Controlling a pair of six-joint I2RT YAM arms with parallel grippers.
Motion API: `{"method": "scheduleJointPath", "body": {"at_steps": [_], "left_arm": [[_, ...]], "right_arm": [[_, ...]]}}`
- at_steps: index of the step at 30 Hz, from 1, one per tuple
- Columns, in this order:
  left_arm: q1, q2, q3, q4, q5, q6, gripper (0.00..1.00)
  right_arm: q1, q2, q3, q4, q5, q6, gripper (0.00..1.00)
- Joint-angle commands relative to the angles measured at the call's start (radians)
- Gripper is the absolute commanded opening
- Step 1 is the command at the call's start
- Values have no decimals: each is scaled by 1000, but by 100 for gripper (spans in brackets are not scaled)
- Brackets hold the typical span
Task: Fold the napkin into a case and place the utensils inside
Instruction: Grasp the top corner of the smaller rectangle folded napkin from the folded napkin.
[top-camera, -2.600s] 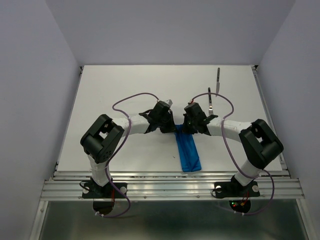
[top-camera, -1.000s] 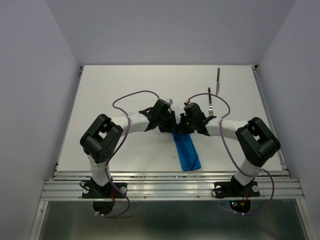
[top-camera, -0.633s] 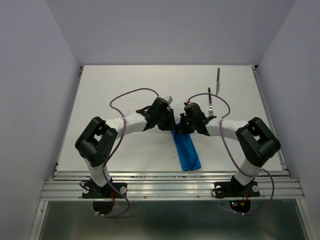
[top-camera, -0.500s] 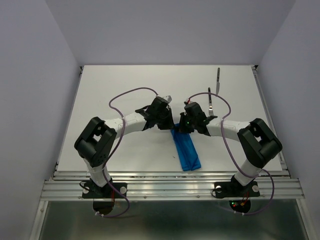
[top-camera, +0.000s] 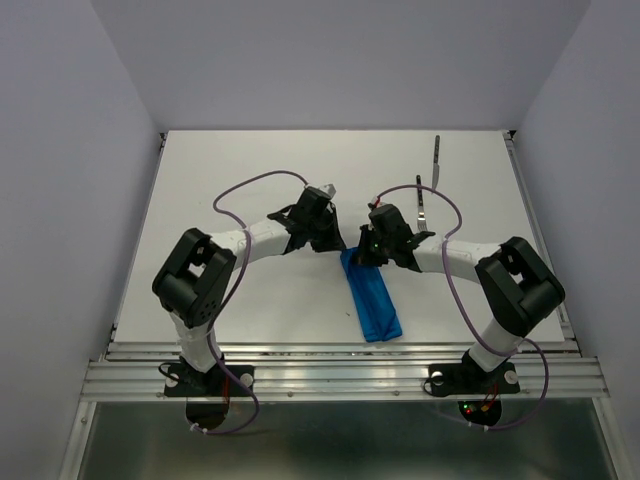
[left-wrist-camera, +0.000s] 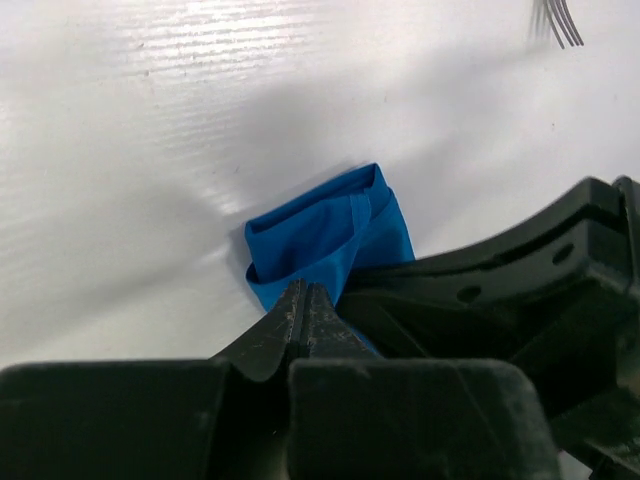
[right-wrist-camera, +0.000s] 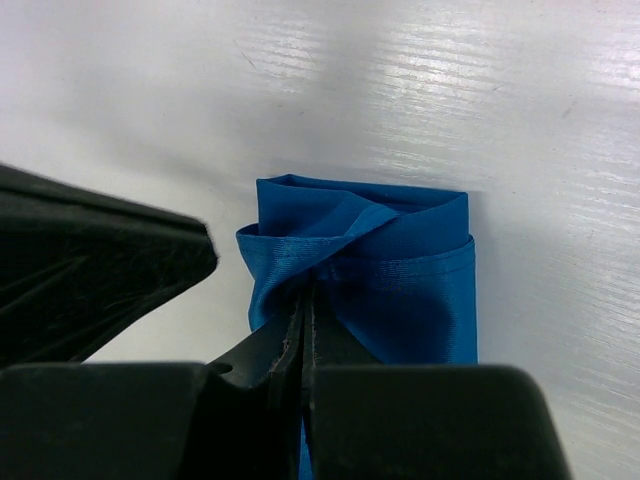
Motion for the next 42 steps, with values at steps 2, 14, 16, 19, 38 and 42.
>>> {"method": "scheduleJointPath", "body": {"at_steps": [2,14,16,19,38,42], "left_arm": [[1,69,71,27,17,21,0],[-2,117,108,33,46,31,0],[-2,107,103,33,46,28,0],[-2,92,96,35,46,24,0],[-14,25,65,33,25,22,0],[-16,8,79,10,0,34,0]], "right_arm": [[2,0,11,39,-17,1,1],[2,43,21,59,-38,4,1],[2,49,21,62,-40,4,1],[2,49,23,63,-40,5,1],[2,-63,24,-5,5,-10,1],[2,-110,12,-53,25,-28,7]]}}
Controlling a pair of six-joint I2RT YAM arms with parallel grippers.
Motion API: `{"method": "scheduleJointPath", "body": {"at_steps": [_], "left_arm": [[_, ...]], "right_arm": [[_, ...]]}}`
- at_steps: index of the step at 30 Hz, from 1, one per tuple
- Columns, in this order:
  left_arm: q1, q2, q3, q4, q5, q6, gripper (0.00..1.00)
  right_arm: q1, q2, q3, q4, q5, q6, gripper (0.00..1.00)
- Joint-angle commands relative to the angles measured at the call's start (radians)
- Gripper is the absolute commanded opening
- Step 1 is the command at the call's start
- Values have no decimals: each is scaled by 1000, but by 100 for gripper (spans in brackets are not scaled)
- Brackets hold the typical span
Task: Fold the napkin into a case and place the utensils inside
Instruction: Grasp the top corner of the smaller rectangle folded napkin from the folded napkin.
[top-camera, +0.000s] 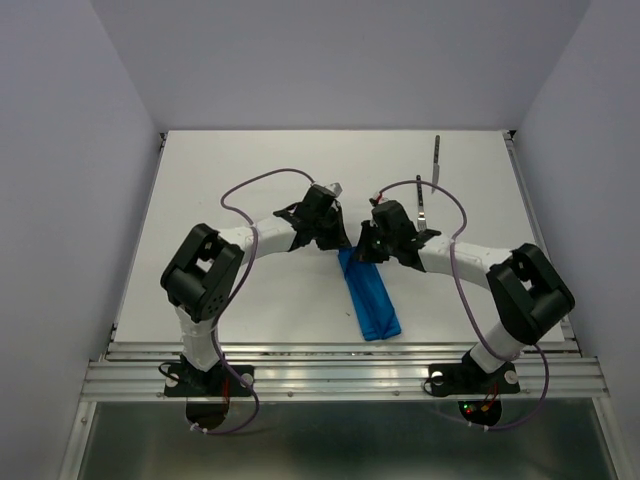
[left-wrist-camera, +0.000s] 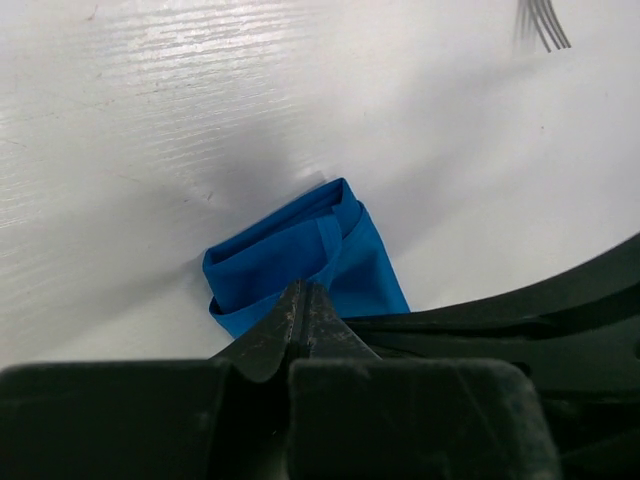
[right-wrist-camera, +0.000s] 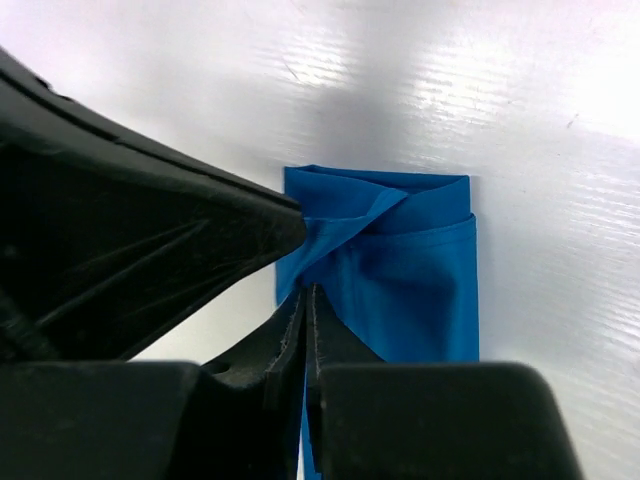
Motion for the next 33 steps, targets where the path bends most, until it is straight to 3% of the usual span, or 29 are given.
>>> {"method": "scheduleJointPath", "body": {"at_steps": [1,6,9,16,20,24,33], "left_arm": [[-6,-85,18,-8,-32,32,0],[-6,-97,22,-43,-59,47,0],[-16,-104,30,-72,-98,65,7],[-82,-111,91,-190,-243,116,49],[-120,-108,108,-229,-340,127,58],[-143,-79,133,-252,-368,136,58],[-158,-33,165,-258,-371,148,42]], "right_arm": [[2,-103,-2,-46,48,-27,9],[2,-152,-37,-72,123,-15,13],[2,-170,-59,-75,175,-3,13],[-9,-164,-68,-77,202,20,14],[-18,-169,-71,-78,203,26,14],[-28,-173,-70,-84,202,26,14],[-28,-182,-73,-94,200,29,14]]}}
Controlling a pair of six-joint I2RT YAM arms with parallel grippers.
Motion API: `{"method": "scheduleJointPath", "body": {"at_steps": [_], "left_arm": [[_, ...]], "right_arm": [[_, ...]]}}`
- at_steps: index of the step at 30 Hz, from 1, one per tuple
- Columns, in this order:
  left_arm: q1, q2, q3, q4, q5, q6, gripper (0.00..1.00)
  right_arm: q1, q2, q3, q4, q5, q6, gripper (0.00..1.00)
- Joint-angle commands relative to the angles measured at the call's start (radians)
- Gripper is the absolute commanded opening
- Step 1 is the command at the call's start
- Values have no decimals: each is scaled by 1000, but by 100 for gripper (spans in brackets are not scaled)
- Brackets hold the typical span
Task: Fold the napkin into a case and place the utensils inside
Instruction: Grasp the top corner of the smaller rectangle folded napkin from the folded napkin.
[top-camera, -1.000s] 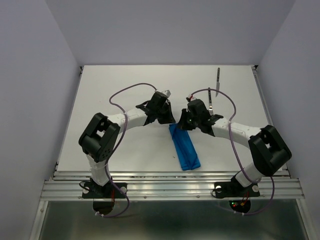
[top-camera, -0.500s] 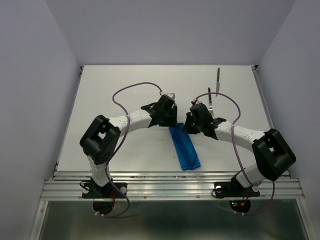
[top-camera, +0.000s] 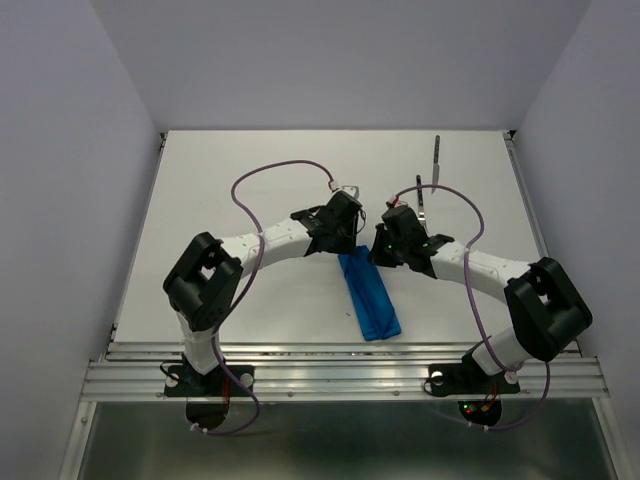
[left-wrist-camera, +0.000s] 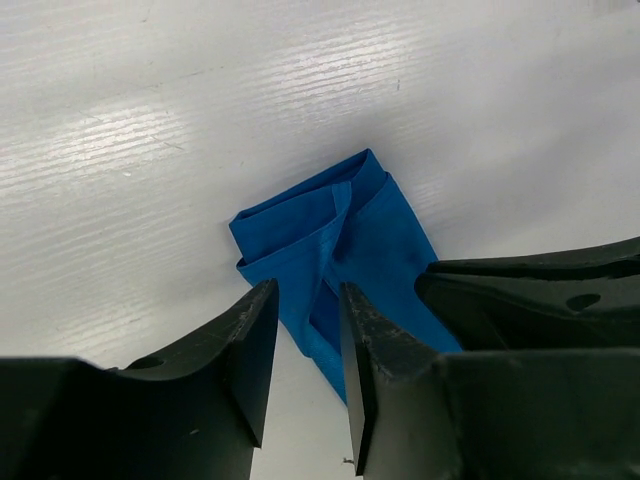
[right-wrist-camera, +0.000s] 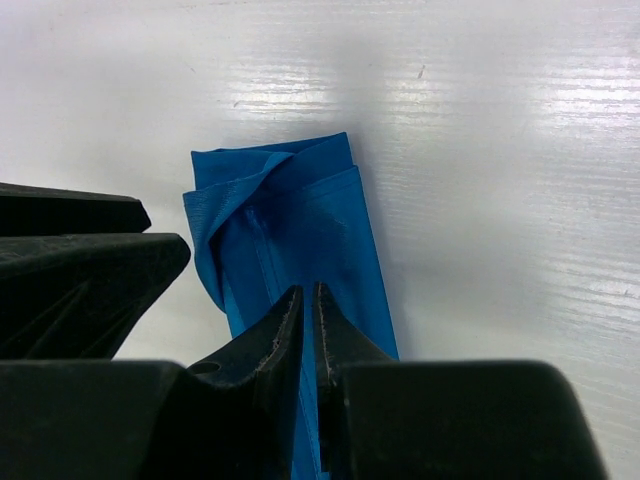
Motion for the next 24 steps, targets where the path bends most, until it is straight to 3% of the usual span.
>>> {"method": "scheduleJointPath", "body": {"at_steps": [1,17,21,24], "left_arm": [[-11,18,57,-14,-27,26,41],[-21,84,88,-21,-10,37,38],[-21,98,95,-26,-18,37,24],[-21,99,102,-32,-19,35,5]], "right_arm": [[-7,-32,-3,-2,15,8,14],[-7,3,20,-2,-28,-5,14],[-7,16,26,-1,-73,-28,20],[-7,30,29,4,-95,-38,22]]}}
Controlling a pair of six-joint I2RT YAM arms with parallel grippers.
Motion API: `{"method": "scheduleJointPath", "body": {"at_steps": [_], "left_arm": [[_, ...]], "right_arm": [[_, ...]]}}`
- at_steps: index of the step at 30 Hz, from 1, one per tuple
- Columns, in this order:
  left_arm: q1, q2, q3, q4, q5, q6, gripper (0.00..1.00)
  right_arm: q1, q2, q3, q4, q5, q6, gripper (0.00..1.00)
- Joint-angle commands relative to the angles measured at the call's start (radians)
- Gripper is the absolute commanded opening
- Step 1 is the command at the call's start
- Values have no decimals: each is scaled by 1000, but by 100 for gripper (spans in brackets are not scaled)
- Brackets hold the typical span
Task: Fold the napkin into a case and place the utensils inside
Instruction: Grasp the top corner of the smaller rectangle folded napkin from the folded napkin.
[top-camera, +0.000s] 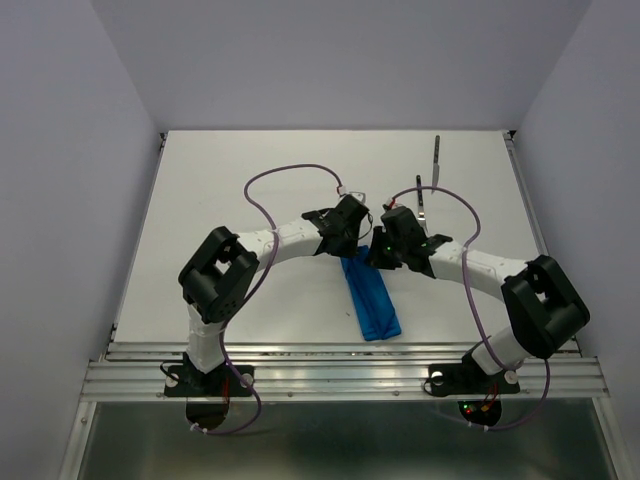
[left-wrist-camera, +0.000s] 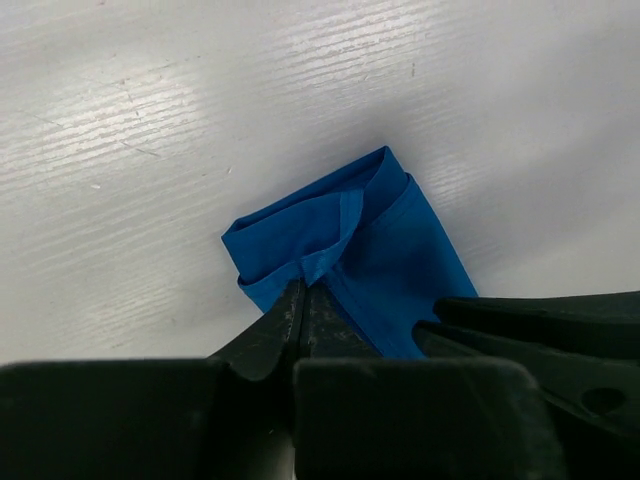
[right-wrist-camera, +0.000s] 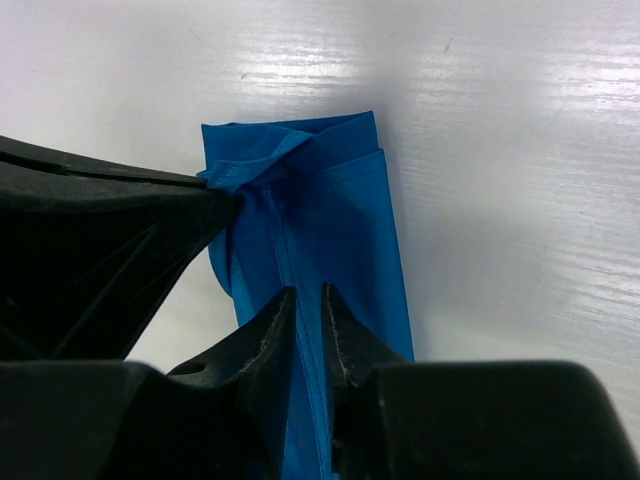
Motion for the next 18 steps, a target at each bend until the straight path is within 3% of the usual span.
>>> {"method": "scheduleJointPath", "body": {"at_steps": [1,6,18], "left_arm": [[-6,-1,49,-13,-17,10,1],[-6,-1,48,-7,3,7,0],[5,-14,51,3,51,-4,0]], "right_arm": [[-7,20,31,15,-50,-28,24],[3,34,34,15,-48,-39,28],[45,72,66,16,-19,-36,29]]}}
